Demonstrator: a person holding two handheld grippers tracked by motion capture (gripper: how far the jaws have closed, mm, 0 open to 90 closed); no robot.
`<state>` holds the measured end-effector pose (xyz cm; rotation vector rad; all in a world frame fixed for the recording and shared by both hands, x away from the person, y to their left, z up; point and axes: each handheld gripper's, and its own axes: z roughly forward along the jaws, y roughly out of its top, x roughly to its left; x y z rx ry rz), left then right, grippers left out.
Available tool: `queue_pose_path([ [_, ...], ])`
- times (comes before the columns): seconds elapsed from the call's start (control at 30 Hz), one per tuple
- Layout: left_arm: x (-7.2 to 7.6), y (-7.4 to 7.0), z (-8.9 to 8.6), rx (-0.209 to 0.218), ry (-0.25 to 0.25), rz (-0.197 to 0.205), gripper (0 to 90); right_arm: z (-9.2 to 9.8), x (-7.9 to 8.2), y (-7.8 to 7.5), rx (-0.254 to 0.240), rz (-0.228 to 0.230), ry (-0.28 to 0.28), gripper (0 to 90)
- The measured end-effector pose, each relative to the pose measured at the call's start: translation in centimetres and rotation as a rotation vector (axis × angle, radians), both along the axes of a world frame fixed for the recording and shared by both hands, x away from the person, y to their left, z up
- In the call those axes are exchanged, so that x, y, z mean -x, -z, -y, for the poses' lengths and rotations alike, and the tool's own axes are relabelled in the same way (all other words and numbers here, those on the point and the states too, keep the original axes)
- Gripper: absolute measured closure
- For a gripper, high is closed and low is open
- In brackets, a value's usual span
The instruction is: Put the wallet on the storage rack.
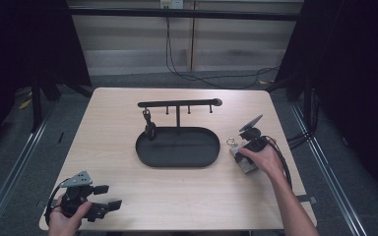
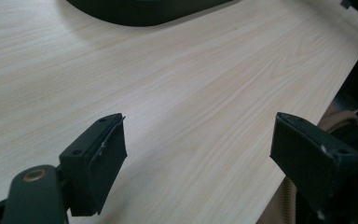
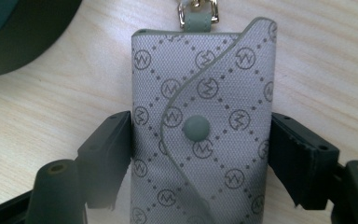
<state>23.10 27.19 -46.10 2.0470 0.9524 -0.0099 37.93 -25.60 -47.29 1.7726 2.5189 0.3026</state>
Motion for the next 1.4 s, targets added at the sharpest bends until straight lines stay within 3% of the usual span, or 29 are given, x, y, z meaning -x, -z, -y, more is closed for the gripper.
queue_pose_path([
  [0.37, -0.1, -0.2, -0.2, -0.004, -0.003, 0.012, 17.9, -0.5, -0.1, 0.3, 0.026, 0.002, 0.0, 25.8],
  [0.5, -0.1, -0.1, -0.1, 0.0, 0.001, 0.005, 17.9, -1.2, -0.3, 0.2, 0.075, -0.025, 0.0, 26.8],
  [0.87, -0.1, -0.3, -0.3, 0.006, -0.004, 0.014, 18.6, -1.4, -0.8, 0.1, 0.087, -0.061, 0.028, 30.7],
  [1.4, -0.1, -0.3, -0.3, 0.004, 0.021, 0.035, 18.9, -0.5, -0.8, -0.4, 0.005, -0.094, 0.062, 33.4],
])
